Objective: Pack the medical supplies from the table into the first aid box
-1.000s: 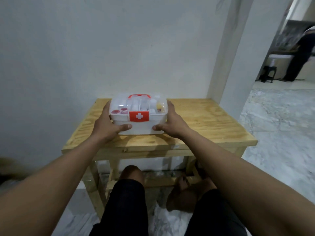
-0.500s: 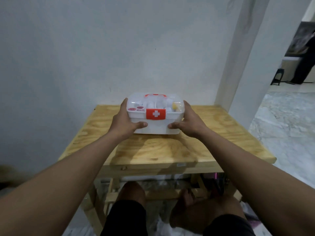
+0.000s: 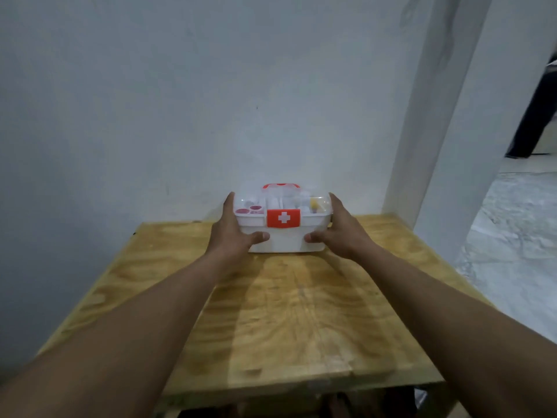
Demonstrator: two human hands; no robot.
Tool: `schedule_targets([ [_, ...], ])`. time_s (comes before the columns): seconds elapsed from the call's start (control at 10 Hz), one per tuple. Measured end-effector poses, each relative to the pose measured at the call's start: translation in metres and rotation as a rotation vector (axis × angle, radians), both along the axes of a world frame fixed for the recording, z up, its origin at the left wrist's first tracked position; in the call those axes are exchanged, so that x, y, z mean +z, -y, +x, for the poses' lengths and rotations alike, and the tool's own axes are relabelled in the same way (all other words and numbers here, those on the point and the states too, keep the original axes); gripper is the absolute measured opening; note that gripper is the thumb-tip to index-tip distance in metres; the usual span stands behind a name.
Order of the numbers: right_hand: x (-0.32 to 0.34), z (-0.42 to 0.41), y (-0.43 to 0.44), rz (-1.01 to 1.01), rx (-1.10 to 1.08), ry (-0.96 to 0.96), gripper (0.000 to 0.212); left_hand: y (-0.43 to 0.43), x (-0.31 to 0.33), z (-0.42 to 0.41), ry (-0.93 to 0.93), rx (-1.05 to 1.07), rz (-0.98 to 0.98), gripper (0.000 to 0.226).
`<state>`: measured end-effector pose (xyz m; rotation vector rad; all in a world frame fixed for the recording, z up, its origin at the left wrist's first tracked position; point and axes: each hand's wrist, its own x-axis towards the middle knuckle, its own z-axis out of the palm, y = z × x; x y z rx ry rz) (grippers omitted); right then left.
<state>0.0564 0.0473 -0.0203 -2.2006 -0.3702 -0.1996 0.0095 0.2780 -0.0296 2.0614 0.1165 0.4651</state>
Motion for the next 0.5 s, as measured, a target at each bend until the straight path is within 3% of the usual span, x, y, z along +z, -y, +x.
schedule_targets([
  [0.3,-0.007,0.025,-0.01,0.046,0.002,-0.009,0.092,0.006,-0.005,0.022,0.06,-0.019,-0.048,0.1],
  [0.5,-0.001,0.017,-0.014,0.013,-0.014,-0.07,0.107,0.006,0.0,0.02,-0.016,-0.004,-0.031,0.112],
])
